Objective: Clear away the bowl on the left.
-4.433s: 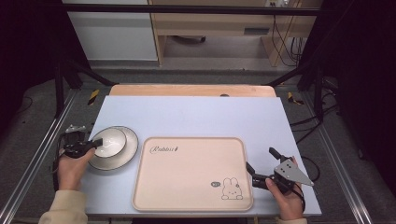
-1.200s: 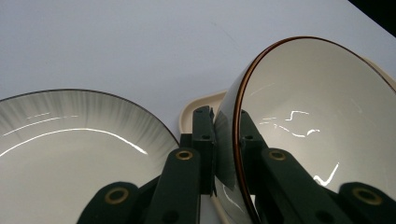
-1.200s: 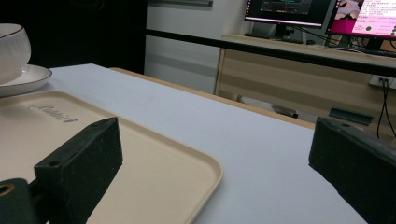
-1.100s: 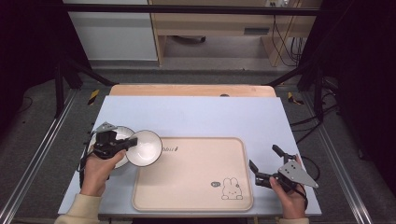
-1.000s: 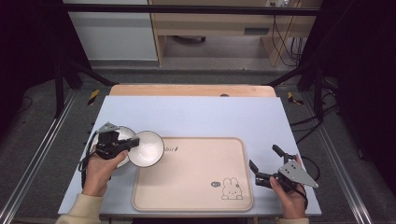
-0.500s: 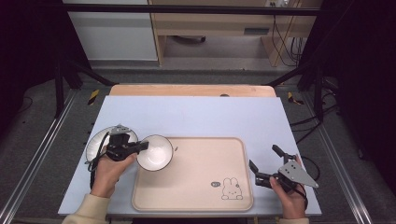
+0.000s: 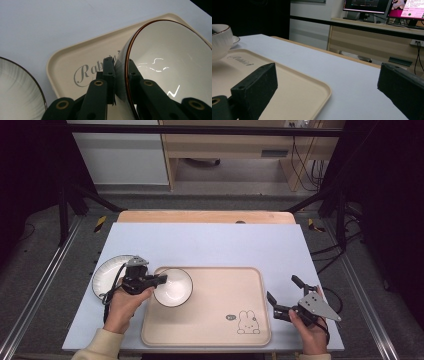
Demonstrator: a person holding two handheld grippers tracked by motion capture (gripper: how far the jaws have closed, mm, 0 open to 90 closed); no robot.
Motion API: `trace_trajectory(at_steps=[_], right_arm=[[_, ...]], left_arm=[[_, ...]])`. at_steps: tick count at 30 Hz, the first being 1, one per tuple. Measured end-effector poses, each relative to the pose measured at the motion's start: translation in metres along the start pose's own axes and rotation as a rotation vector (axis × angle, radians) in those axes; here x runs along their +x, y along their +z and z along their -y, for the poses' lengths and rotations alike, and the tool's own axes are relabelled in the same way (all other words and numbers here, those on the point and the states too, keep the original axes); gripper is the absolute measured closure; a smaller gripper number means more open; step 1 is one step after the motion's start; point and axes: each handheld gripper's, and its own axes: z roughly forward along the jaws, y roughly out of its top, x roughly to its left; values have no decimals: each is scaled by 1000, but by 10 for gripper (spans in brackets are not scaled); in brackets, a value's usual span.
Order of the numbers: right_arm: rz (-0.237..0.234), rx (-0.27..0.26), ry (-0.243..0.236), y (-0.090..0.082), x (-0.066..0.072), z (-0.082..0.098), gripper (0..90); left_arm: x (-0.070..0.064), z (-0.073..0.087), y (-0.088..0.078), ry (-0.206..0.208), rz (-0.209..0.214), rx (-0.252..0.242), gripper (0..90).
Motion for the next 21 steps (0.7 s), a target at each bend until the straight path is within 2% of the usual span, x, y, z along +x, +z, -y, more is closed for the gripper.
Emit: trace_trajectory(at_steps=[6,21], right_arm=[[-3,2,-1,0,0,0,30],[-11,8,-7,0,3,0,36]], left_arm=[[-7,-1,2,-4,37,0,820],[-22,-2,11,29,57,29,820]])
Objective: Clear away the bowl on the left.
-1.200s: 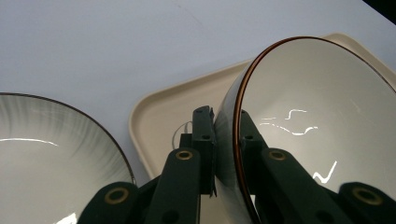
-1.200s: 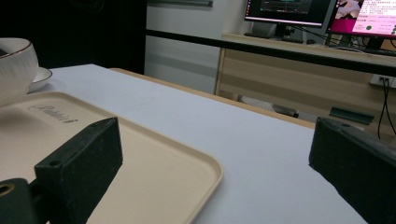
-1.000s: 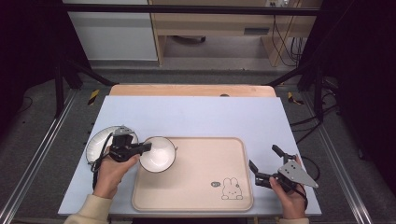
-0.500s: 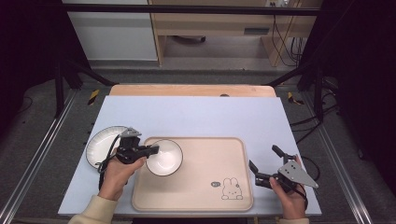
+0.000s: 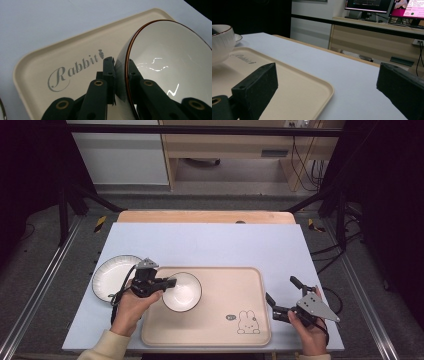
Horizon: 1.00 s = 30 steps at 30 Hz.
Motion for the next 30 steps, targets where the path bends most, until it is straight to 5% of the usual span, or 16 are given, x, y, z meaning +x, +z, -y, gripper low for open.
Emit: trace_trajectory(at_steps=[11,30], right_arm=[[-2,-1,2,-1,0,-1,37],[5,5,4,-3,0,0,37]], left_arm=[[-13,0,14,33,21,35,820],[-32,-23,40,75,81,93,820]])
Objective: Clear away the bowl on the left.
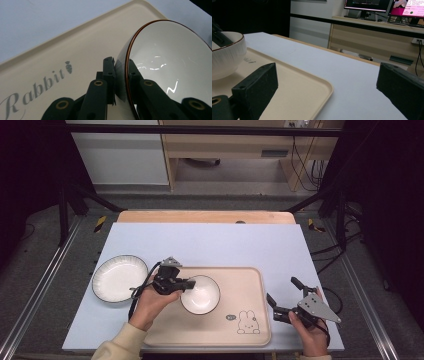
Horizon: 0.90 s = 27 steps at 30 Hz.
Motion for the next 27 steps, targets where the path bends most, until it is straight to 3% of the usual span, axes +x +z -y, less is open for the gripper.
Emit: trace_trajectory(at_steps=[12,27], right_arm=[[2,-2,-1,0,0,0,37],[6,-1,2,-2,-2,-1,36]], left_arm=[[-10,-5,14,14,35,38,819],[-7,-1,24,11,47,67,819]])
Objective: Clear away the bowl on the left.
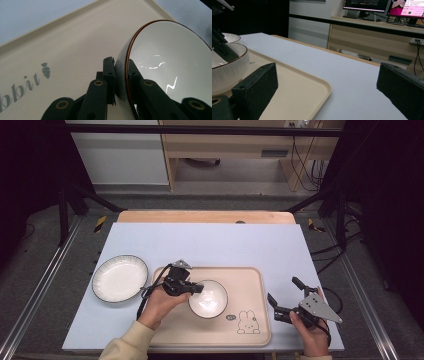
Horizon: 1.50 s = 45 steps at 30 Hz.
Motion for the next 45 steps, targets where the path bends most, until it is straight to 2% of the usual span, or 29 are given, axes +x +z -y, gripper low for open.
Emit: trace_trajectory(at_steps=[3,9,13,23,26,32,34,39,45], right_arm=[[4,-1,1,-1,-1,0,36],[8,-4,6,-2,-2,0,36],[4,-4,3,-2,-1,-1,36],[2,0,3,-1,-1,0,36],[7,-3,7,-2,-1,-1,36],[5,-3,9,-2,-2,-1,37],[4,-3,10,-2,-2,-1,36],[0,-2,13,-2,-1,0,36],[-10,-10,29,-1,-1,0,34]], left_arm=[[0,0,2,-3,7,6,819],[0,-1,7,-38,37,2,818],[1,-3,5,-33,23,13,818],[11,-1,-3,-53,16,12,818],[13,-1,-2,-38,6,38,817],[15,0,1,-55,3,37,814],[15,0,2,-49,7,45,814],[16,2,6,-76,14,40,813],[18,3,7,-78,21,33,811]])
